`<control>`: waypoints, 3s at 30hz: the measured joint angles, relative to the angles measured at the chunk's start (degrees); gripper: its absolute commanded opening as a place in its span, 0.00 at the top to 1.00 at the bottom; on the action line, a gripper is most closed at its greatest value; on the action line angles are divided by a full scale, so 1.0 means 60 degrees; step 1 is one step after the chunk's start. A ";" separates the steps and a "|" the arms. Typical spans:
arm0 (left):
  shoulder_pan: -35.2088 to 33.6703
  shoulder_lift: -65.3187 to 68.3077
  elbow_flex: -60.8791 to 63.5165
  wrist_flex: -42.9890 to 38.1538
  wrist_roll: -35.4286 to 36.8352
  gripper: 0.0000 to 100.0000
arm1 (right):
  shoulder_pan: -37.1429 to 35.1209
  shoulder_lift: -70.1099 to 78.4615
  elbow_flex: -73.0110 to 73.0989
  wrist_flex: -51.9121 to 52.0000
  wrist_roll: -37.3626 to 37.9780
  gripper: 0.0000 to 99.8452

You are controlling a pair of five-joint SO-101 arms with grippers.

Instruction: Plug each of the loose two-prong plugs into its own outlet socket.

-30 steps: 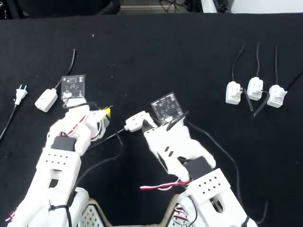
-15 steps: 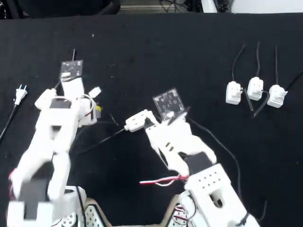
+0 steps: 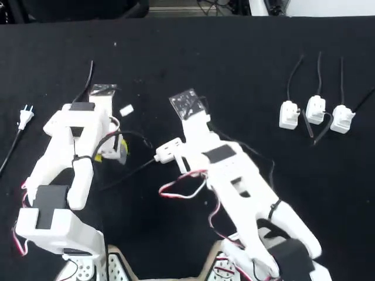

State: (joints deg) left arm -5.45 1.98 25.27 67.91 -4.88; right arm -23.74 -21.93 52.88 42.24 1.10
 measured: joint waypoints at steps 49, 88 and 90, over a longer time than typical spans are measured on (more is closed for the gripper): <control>-0.1333 -0.4864 0.6623 -0.4410 -0.0205 0.79 | 0.0000 0.8117 -1.2322 0.9480 0.1465 0.99; 0.1919 -0.3443 0.4557 -0.5963 -0.0249 0.79 | 0.5201 -0.1319 -0.4073 0.8762 0.4278 0.99; 0.2242 -0.2960 0.4381 -0.5963 -0.0249 0.79 | 0.5275 -0.1641 -0.3810 0.8762 0.4410 0.99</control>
State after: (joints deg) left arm 8.00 -15.78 51.56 32.13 -6.37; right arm 7.91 -31.78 30.02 94.81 27.56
